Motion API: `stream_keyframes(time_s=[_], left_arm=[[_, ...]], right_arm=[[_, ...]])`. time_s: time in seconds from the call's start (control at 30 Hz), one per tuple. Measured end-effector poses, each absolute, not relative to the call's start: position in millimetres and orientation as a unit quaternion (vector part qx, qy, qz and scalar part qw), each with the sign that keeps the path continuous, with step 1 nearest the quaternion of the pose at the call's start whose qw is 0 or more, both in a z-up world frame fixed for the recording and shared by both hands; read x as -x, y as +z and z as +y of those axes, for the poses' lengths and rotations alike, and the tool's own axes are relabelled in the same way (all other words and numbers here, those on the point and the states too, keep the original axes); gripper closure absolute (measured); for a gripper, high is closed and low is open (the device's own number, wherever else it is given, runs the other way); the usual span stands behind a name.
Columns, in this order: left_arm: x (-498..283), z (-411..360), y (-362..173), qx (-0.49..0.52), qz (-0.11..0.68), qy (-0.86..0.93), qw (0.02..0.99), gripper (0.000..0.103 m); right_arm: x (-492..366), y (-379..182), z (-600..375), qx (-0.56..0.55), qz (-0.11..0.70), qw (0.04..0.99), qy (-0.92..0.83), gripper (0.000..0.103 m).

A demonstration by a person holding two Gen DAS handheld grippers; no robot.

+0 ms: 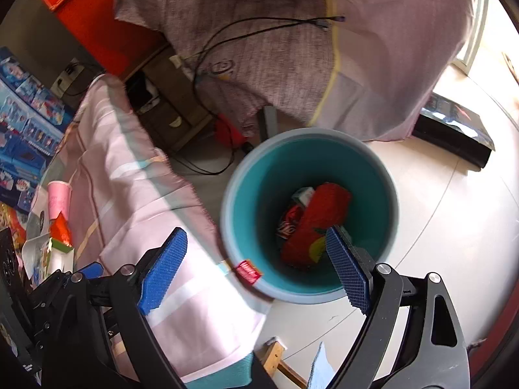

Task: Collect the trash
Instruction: 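Move both tools back over the table toward the remaining trash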

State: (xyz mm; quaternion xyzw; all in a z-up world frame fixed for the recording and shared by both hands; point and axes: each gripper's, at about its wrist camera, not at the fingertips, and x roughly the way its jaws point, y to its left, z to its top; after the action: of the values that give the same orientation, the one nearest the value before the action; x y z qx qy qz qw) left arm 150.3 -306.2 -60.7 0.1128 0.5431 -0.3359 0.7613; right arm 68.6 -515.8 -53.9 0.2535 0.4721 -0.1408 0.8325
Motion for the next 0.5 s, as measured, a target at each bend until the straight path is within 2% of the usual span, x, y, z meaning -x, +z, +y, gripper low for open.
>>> stream_keyframes(time_s=[0.5], left_arm=[[-138.8,-135.4,-28.3,-0.05,0.518,-0.251,0.816,0.01]], right_arm=[[-109.5,-28.1,-345.3,-0.161,0.495,0.854,-0.026,0.02]])
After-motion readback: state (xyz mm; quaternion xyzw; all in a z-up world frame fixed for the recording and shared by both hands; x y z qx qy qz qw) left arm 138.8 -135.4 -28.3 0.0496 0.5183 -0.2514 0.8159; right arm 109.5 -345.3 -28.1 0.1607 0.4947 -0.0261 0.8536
